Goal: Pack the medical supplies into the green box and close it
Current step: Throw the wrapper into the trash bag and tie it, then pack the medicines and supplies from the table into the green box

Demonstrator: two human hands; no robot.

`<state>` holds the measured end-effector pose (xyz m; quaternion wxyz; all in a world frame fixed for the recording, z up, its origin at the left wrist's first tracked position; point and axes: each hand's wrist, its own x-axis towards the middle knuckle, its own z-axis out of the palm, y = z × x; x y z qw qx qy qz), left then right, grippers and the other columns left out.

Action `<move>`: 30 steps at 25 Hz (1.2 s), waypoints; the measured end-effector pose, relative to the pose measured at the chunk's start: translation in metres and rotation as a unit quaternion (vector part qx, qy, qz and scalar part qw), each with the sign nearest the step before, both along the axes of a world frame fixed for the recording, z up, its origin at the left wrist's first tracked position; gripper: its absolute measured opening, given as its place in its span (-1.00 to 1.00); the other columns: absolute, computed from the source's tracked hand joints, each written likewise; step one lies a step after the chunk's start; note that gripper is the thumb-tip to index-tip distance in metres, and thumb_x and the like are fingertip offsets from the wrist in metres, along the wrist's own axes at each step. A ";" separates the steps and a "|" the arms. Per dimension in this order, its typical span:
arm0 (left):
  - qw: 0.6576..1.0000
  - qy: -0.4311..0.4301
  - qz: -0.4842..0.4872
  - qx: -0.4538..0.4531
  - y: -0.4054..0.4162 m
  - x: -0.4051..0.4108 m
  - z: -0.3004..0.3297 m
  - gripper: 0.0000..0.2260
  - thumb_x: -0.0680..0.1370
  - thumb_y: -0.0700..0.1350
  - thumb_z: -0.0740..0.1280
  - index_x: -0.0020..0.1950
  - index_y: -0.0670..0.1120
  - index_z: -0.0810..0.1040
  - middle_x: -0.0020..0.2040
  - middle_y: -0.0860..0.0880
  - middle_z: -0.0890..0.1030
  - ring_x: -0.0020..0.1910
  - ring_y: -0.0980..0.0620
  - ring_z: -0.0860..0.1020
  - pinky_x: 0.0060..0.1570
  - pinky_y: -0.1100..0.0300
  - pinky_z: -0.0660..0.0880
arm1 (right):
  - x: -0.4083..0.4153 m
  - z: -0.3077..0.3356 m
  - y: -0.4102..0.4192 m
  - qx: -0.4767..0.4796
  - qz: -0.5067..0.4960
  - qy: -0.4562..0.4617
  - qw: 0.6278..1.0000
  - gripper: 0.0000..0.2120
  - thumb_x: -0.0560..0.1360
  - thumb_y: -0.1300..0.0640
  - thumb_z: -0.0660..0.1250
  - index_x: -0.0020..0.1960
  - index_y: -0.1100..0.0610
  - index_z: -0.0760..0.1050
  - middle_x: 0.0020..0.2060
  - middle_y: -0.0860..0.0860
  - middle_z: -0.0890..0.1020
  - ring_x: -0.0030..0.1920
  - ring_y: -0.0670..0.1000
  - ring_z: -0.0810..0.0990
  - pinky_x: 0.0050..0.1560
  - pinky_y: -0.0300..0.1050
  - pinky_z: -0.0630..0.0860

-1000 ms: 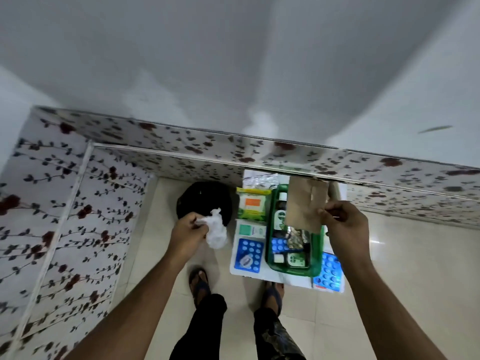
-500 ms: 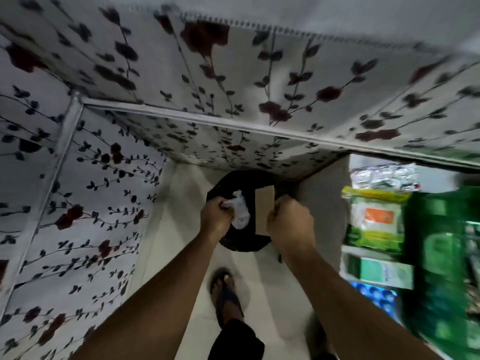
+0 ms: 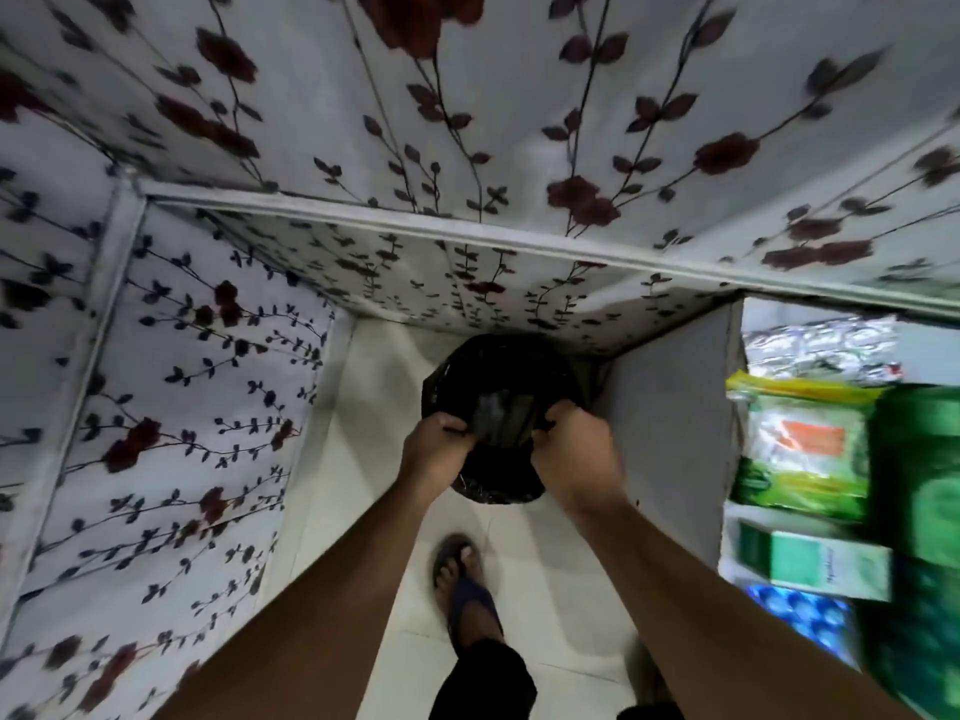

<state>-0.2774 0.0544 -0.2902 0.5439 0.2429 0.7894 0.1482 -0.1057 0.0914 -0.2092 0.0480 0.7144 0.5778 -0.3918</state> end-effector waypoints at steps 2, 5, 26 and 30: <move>1.000 -0.010 0.018 0.004 -0.010 0.010 0.054 -0.87 0.28 -0.01 0.38 -0.19 0.10 0.58 -0.04 -0.07 0.67 -0.02 -0.12 0.64 0.06 -0.12 0.59 | 0.010 0.057 -0.003 0.033 0.016 0.010 0.999 -0.73 0.48 0.15 0.27 0.15 0.18 0.51 -0.01 0.18 0.68 0.05 0.26 0.62 -0.02 0.01 0.57; 0.999 -0.023 0.032 0.031 -0.023 0.038 0.140 -0.91 0.36 -0.09 0.38 -0.18 0.09 0.61 -0.05 -0.15 0.68 -0.06 -0.16 0.64 0.01 -0.11 0.60 | 0.036 0.138 -0.011 0.075 0.032 0.042 0.996 -0.76 0.47 0.08 0.27 0.11 0.12 0.53 -0.05 0.15 0.69 0.02 0.23 0.64 -0.05 0.01 0.54; 0.791 0.288 -0.481 0.246 -0.035 0.247 0.241 -0.53 0.41 -0.05 0.46 0.30 -0.07 0.52 0.16 -0.12 0.53 0.11 -0.16 0.48 0.02 0.00 0.52 | 0.399 0.164 -0.048 0.064 -0.279 -0.024 0.958 -0.61 0.46 -0.06 0.28 0.24 0.06 0.46 0.03 0.08 0.69 0.02 0.17 0.64 0.04 0.06 0.56; 0.769 0.314 -0.488 0.266 -0.038 0.249 0.232 -0.56 0.40 -0.07 0.46 0.27 -0.10 0.54 0.11 -0.14 0.54 0.07 -0.17 0.49 -0.02 -0.01 0.52 | 0.397 0.151 -0.054 0.055 -0.289 -0.030 0.955 -0.64 0.39 -0.13 0.34 0.14 -0.03 0.49 0.03 0.03 0.69 -0.02 0.16 0.66 -0.03 0.13 0.63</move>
